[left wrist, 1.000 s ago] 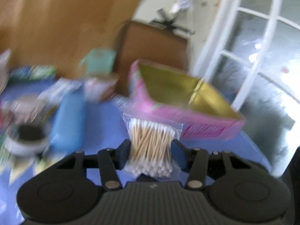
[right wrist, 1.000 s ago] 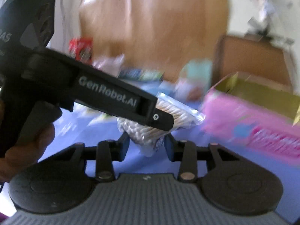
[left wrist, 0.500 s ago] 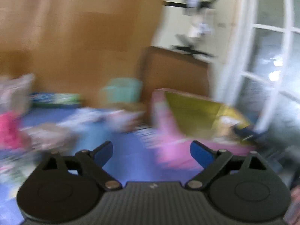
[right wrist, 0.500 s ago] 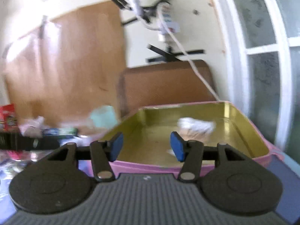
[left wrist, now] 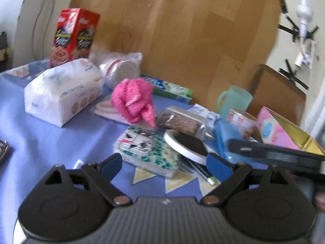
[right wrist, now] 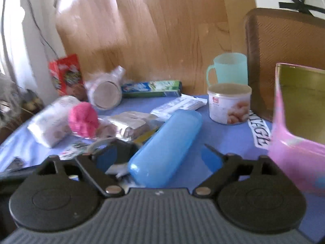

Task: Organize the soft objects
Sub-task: 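Grasp the blue plastic case with the right tool, then lower the blue case into the pink tin and release it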

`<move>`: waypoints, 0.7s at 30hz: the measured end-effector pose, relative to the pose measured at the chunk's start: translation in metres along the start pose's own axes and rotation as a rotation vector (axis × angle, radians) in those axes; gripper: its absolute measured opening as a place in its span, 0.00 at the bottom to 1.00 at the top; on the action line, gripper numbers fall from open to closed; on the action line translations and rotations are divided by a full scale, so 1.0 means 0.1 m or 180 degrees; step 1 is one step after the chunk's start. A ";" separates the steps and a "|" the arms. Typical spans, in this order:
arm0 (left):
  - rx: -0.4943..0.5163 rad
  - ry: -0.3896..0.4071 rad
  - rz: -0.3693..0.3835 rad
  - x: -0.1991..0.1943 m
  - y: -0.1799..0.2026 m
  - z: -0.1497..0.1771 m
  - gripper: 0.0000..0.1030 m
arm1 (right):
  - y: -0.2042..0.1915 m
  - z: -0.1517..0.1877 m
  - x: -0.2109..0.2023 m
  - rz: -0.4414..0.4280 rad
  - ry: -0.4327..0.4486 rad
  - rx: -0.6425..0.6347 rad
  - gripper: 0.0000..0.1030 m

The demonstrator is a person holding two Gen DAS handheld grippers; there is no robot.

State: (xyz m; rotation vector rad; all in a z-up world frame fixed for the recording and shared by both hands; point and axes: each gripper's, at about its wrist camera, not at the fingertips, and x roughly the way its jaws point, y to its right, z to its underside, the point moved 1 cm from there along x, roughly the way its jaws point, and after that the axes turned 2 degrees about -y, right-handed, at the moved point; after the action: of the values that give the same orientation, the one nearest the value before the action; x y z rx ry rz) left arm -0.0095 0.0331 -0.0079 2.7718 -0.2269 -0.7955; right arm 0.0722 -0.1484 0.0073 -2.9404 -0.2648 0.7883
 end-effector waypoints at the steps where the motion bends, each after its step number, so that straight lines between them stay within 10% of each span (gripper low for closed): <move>1: 0.0028 0.0032 0.0016 -0.01 0.01 0.01 0.93 | -0.02 -0.01 0.10 0.0042 -0.0083 -0.0023 0.79; 4: 0.0042 0.0065 0.0097 -0.07 0.02 0.00 0.93 | 0.08 0.10 0.15 -0.0132 -0.0261 0.0274 0.56; 8: 0.0054 0.0000 0.0207 -0.08 0.05 0.00 0.93 | 0.18 0.35 -0.29 -0.0197 -0.0221 0.0329 0.55; 16: 0.0232 -0.0859 0.1184 0.18 0.89 0.00 0.91 | 0.20 0.85 -1.12 -0.0221 -0.0069 0.0308 0.56; 21: 0.0399 -0.0998 0.1119 0.30 1.26 0.07 0.64 | 0.20 0.88 -1.15 -0.0216 0.0030 0.0298 0.55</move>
State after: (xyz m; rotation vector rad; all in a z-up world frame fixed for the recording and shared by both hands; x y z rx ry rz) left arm 0.0012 -0.0956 0.0066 2.5899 -0.8208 -1.1429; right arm -0.0670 -0.1865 -0.0149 -2.8310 -0.3161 0.7562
